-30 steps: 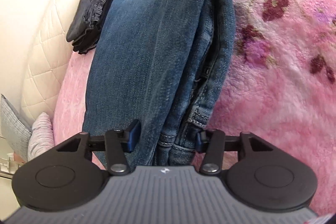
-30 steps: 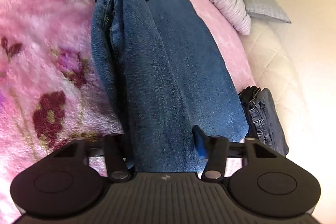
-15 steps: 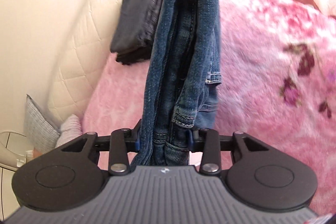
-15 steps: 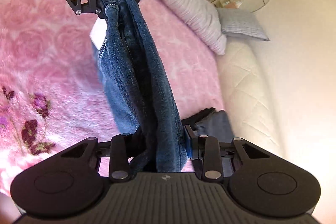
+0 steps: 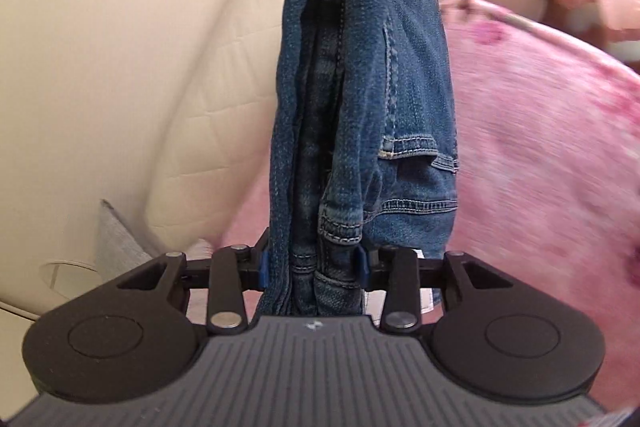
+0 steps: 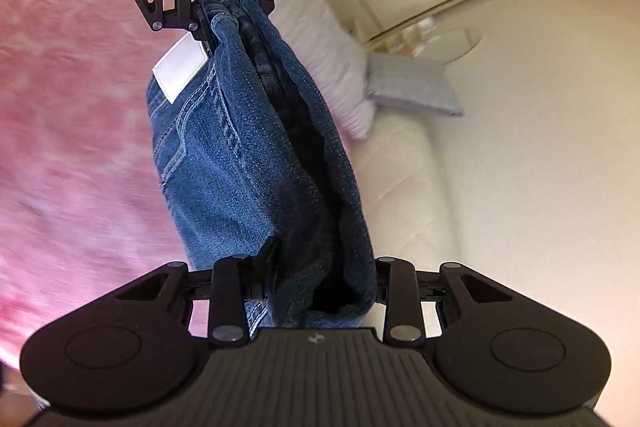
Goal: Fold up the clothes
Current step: 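Carry the hanging jeans with the right gripper over the black clothes stack, then lower the jeans onto the stack and open the right gripper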
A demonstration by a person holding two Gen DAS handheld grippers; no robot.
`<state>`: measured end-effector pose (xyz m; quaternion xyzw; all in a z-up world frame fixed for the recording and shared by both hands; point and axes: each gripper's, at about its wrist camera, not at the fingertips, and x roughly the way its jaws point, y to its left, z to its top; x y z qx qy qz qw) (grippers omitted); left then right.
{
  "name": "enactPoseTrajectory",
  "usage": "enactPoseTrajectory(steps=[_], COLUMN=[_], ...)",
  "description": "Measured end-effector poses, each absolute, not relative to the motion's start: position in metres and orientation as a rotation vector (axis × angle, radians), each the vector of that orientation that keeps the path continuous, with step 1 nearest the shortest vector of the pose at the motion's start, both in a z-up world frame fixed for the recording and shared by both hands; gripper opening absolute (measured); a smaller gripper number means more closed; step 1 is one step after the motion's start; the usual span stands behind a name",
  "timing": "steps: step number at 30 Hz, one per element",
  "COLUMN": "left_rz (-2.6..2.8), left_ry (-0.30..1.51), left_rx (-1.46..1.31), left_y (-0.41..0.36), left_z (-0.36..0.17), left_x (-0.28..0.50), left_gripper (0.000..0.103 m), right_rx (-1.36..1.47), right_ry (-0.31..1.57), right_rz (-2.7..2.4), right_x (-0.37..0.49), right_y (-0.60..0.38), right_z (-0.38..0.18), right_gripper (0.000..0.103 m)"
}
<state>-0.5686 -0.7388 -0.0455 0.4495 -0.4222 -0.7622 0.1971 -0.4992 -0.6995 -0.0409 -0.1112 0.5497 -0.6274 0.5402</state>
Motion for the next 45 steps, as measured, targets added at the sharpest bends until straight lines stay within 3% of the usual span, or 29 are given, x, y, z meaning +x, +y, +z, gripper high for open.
enactPoseTrajectory(steps=[8, 11, 15, 16, 17, 18, 22, 24, 29, 34, 41, 45], left_rz=[-2.02, -2.028, -2.093, -2.105, -2.121, -2.137, -2.149, -2.167, -2.152, -2.051, -2.171, -2.196], left_ry=[-1.126, -1.1, -1.102, -1.132, -1.162, -1.189, -1.279, -1.261, -1.372, -1.536, -1.41, -1.32], left_rx=[1.151, 1.163, 1.287, 1.29, 1.289, 1.288, 1.26, 1.271, 1.314, 1.143, 1.292, 1.267], left_y=[-0.813, -0.83, -0.824, -0.816, -0.807, -0.799, -0.786, -0.792, -0.805, -0.81, -0.827, -0.827], left_z=[-0.037, -0.083, -0.184, -0.202, -0.214, -0.225, -0.234, -0.226, -0.209, -0.168, -0.23, -0.227], left_x=[-0.757, -0.823, -0.867, -0.869, -0.867, -0.864, -0.841, -0.835, -0.848, -0.863, -0.831, -0.832], left_gripper=[0.035, 0.034, 0.037, 0.038, 0.048, 0.052, 0.053, 0.053, 0.04, 0.041, 0.046, 0.046], right_rx=[-0.434, -0.394, -0.173, -0.116, -0.07, -0.04, -0.02, -0.012, 0.128, 0.252, 0.215, 0.179], right_ry=[1.31, 1.355, 1.418, 1.43, 1.431, 1.424, 1.435, 1.428, 1.289, 1.075, 1.117, 1.18], right_rz=[-1.529, -1.558, -1.559, -1.548, -1.55, -1.559, -1.56, -1.581, -1.677, -1.852, -1.805, -1.738], right_x=[-0.7, -0.762, -0.814, -0.818, -0.819, -0.819, -0.81, -0.808, -0.819, -0.824, -0.805, -0.804], right_y=[-0.757, -0.773, -0.784, -0.782, -0.776, -0.769, -0.746, -0.743, -0.75, -0.747, -0.765, -0.759], right_z=[-0.026, -0.065, -0.15, -0.173, -0.192, -0.205, -0.227, -0.224, -0.217, -0.209, -0.221, -0.226], right_gripper=[0.032, 0.033, 0.035, 0.035, 0.037, 0.038, 0.049, 0.049, 0.033, 0.031, 0.032, 0.031])
